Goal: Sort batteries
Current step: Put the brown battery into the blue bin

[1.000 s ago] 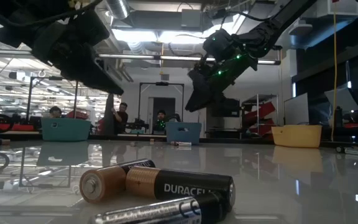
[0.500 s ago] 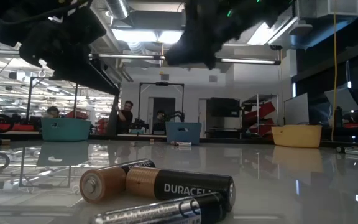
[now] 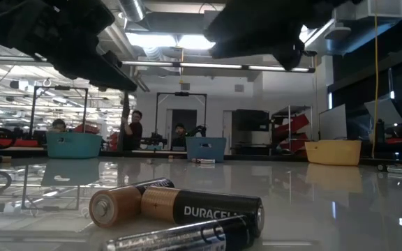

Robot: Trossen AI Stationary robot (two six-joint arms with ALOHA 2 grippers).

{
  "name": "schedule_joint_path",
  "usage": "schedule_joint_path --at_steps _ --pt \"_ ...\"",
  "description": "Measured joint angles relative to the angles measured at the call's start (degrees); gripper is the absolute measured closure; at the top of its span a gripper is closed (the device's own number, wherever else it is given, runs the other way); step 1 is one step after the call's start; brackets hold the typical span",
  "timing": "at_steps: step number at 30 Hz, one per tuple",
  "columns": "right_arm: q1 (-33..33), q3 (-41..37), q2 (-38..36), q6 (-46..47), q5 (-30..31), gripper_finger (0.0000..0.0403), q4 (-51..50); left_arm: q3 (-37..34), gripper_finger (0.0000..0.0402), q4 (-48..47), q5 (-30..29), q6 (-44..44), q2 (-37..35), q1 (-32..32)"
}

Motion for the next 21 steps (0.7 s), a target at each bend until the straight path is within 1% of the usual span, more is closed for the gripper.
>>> schedule_joint_path --at_steps 3,5,9,12,15,17,21 --pt "1.34 0.0 3.55 1.46 -0.03 0.0295 6.17 -0.02 0.0254 0.88 0.0 -0.13 0.01 -0.5" --pt "1.95 0.02 4.94 1.71 -1.38 0.0295 8.82 0.0 0.0254 0.85 0.0 -0.36 -0.01 -0.62" --pt "3.02 1.52 8.17 4.02 -3.63 0.0295 8.85 -0.01 0.0254 0.67 -0.01 -1.31 -0.01 -0.89" --pt "3.74 5.26 11.43 4.2 -5.2 0.0295 8.17 -0.02 0.0254 0.56 0.0 -1.38 -0.01 -0.93" --pt "4.03 10.53 14.98 5.46 -6.0 0.0292 3.17 -0.02 0.0254 0.45 0.0 -1.4 -0.01 -0.93" --pt "3.96 14.04 16.82 8.01 -7.49 0.028 -3.74 -0.02 0.0254 0.53 0.0 -1.46 -0.01 -0.91" --pt "3.88 20.13 18.73 11.15 -6.27 0.0231 -14.77 0.0 0.0254 0.52 0.0 -1.66 -0.01 -0.93"
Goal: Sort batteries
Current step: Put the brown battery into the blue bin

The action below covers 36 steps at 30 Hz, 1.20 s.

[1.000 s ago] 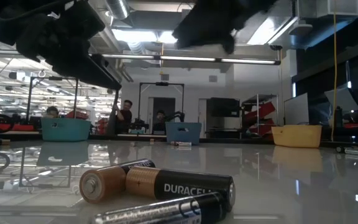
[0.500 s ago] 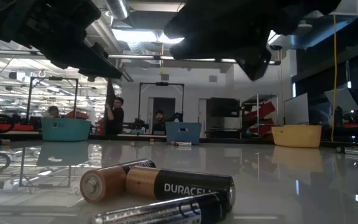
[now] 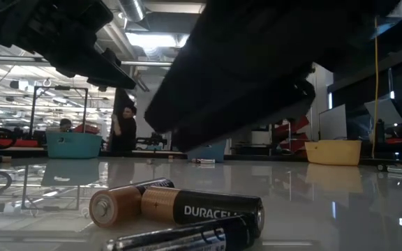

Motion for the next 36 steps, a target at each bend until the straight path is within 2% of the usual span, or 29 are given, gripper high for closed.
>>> schedule_joint_path --at_steps 5,9,12,20,29,36 --pt "0.32 2.23 0.55 -0.57 1.25 0.0162 -0.96 -0.02 0.0254 -0.05 -0.01 -0.01 0.0 -0.65" --pt "1.68 2.28 1.1 -0.48 5.97 0.0146 -0.82 -0.02 0.0254 -0.02 0.0 0.39 0.0 -1.14" --pt "2.72 2.27 2.49 -0.47 8.76 0.0152 -0.32 0.0 0.0254 0.02 0.0 0.42 0.0 -1.22" --pt "4.52 2.27 5.37 0.48 10.89 0.0186 -0.39 -0.02 0.0254 0.04 0.0 0.44 0.0 -1.22" --pt "4.44 2.27 5.38 1.51 10.16 0.0223 -2.98 -0.02 0.0254 0.02 0.0 0.26 0.0 -1.22" --pt "4.44 2.27 5.38 2.6 10.06 0.0236 -5.24 -0.02 0.0254 0.02 0.0 0.2 0.0 -1.22"
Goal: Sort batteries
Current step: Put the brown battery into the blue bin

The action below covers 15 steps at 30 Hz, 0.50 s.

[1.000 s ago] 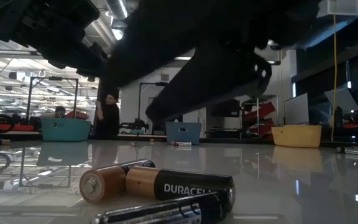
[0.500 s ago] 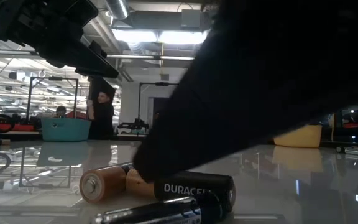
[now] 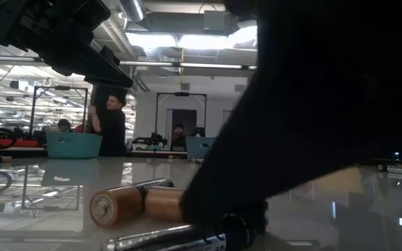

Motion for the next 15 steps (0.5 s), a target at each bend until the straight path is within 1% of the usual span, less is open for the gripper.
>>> schedule_joint_path --at_steps 3,6,8,10,12,13,15 --pt "0.06 0.07 -0.02 3.85 3.7 0.0245 -5.34 0.0 0.0254 0.0 0.0 -0.02 0.0 0.0" --pt "-0.17 0.24 -0.17 8.78 6.69 0.0265 -12.37 0.0 0.0254 -0.02 0.0 -0.04 0.0 0.0" --pt "-0.86 0.31 -0.26 11.79 6.68 0.0284 -16.74 0.0 0.0254 -0.02 0.0 -0.04 0.0 0.0" --pt "-1.71 0.34 -0.39 13.22 6.18 0.0313 -20.33 0.0 0.0254 -0.02 0.0 -0.04 0.0 0.0" --pt "-2.77 0.28 -0.47 12.47 5.37 0.0349 -21.76 0.02 0.0254 -0.02 0.0 -0.04 0.0 0.0" --pt "-3.33 0.27 -0.55 11.33 4.61 0.0361 -22.01 0.01 0.0254 -0.04 0.0 -0.05 0.0 0.0" --pt "-4.32 0.23 -0.89 9.36 3.09 0.0361 -22.13 0.02 0.0254 -0.02 -0.01 -0.04 0.0 0.0"
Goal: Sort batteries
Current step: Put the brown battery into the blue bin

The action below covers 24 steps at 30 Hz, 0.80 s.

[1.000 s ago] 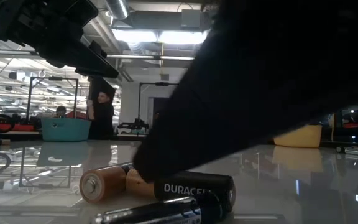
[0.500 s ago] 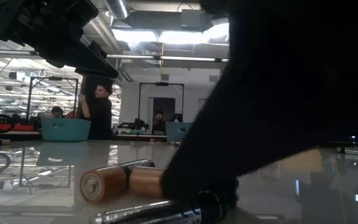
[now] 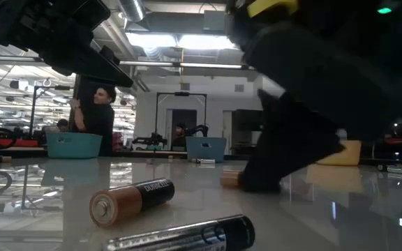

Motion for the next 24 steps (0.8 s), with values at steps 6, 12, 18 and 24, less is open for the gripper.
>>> schedule_joint_path --at_steps 6,12,18,24 --pt "-2.17 -0.6 -4.12 -2.75 -1.2 0.0361 -6.94 -0.01 0.0254 -0.04 0.01 -0.02 0.0 0.0" --pt "-6.89 -0.37 -14.24 -4.32 1.84 0.0361 -18.77 -0.02 0.0254 -0.07 0.0 0.03 0.0 0.01" --pt "-17.26 -0.37 -20.36 -17.68 2.66 0.0361 -16.18 -0.02 0.0254 -0.02 0.0 0.28 0.0 0.0" --pt "-33.38 -0.39 -21.41 -34.66 -9.09 0.0361 -4.37 -0.01 0.0254 -0.27 -0.01 0.28 0.0 0.0"
